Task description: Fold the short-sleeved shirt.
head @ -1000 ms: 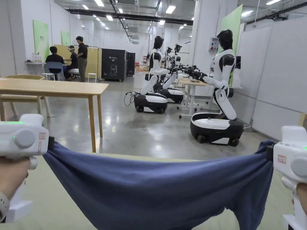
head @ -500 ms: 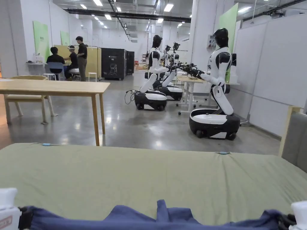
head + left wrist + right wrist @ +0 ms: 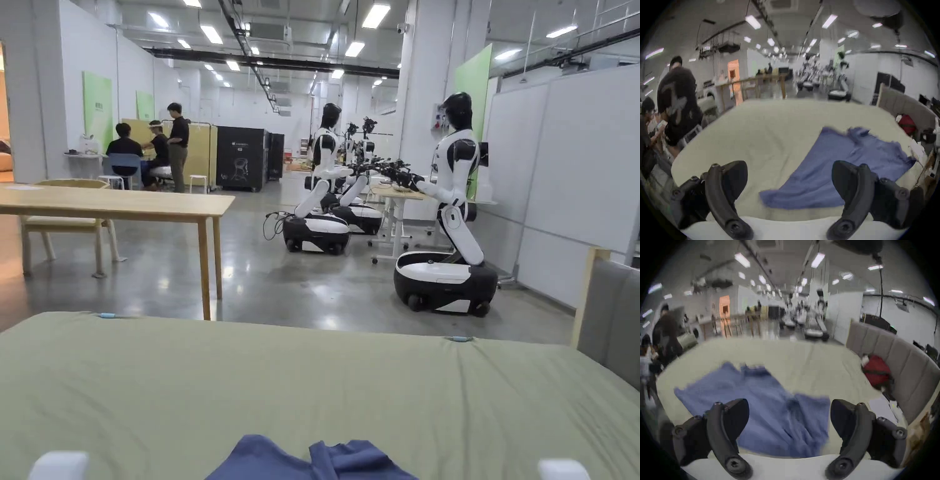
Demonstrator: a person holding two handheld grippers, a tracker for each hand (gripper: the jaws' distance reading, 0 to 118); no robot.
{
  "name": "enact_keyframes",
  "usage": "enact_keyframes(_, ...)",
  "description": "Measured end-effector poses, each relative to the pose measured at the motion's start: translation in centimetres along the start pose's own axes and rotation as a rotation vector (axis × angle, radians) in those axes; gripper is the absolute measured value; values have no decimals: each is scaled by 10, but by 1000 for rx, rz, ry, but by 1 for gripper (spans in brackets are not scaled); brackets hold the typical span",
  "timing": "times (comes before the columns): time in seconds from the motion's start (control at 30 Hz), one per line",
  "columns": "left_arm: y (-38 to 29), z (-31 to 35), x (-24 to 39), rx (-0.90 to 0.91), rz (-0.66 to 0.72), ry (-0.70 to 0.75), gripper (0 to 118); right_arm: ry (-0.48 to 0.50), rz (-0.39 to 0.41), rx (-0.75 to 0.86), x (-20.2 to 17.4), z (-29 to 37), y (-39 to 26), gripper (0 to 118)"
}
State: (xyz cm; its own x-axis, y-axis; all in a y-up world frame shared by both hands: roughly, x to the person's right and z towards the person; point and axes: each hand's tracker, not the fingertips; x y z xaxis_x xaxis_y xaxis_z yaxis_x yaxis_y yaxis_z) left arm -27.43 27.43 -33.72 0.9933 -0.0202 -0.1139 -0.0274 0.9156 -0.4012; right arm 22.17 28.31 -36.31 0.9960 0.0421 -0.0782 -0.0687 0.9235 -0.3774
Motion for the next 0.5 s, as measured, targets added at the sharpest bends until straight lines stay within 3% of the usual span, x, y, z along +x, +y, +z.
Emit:
enact_keyframes(0.03,9,5,18,54,-19,9,107,2,-15,41,-16,3,13,117)
enact_keyframes(0.17,17,13,67,162,15,-40,107,0,-81,121,-67,11,33,117)
enact_keyframes(0.27,11,12,86,124,-44,-38,97,-21,-57,123,-91,14,32,95)
enact_keyframes(0.3,10,13,88,117,-60,-52,97,-21,-42,142,-96,16,31,95)
enact_keyframes(0.33,9,14,87,124,-64,-76,59,-45,-19,159,-100,16,30,36)
enact_keyframes(0.37,7,15,90,112,-66,-59,7,-100,8,173,-104,17,30,1)
enact_keyframes(0.4,6,18,90,106,-80,-42,0,-93,19,216,-106,21,30,1)
enact_keyframes(0.5,3,13,68,56,-43,-44,0,-38,-19,203,-103,23,33,1)
